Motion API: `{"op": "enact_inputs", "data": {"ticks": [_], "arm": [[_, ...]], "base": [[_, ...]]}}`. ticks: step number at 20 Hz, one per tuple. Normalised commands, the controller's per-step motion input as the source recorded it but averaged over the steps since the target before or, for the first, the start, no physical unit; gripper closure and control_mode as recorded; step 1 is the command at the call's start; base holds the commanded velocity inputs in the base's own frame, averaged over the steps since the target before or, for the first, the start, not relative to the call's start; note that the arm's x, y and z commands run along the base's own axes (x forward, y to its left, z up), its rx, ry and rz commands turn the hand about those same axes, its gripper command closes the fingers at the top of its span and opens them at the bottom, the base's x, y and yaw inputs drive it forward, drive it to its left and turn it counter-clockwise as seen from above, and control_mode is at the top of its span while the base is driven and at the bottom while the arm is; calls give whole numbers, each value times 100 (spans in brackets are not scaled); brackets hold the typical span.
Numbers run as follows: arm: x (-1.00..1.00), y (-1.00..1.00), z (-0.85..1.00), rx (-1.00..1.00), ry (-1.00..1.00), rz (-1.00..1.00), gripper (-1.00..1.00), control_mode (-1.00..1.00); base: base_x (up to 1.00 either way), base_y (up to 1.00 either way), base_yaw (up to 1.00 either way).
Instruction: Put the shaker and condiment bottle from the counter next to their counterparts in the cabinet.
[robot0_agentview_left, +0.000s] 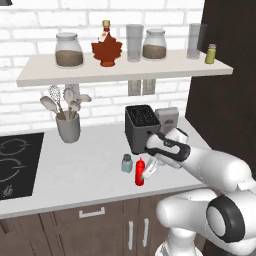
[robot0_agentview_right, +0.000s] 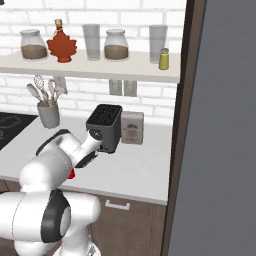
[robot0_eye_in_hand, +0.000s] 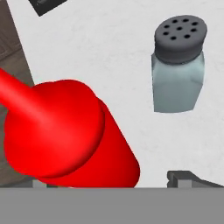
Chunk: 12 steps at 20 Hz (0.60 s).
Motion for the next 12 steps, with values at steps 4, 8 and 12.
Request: {"op": "enact_inputs", "data": {"ticks": [4, 8, 12], "arm": [[1, 0, -11, 0, 0, 0, -100, -100], [0, 0, 0, 0, 0, 0, -100, -100], [5, 3, -18, 0, 0, 0, -100, -100]], "base": [[0, 0, 0], [0, 0, 0], [0, 0, 0]]}}
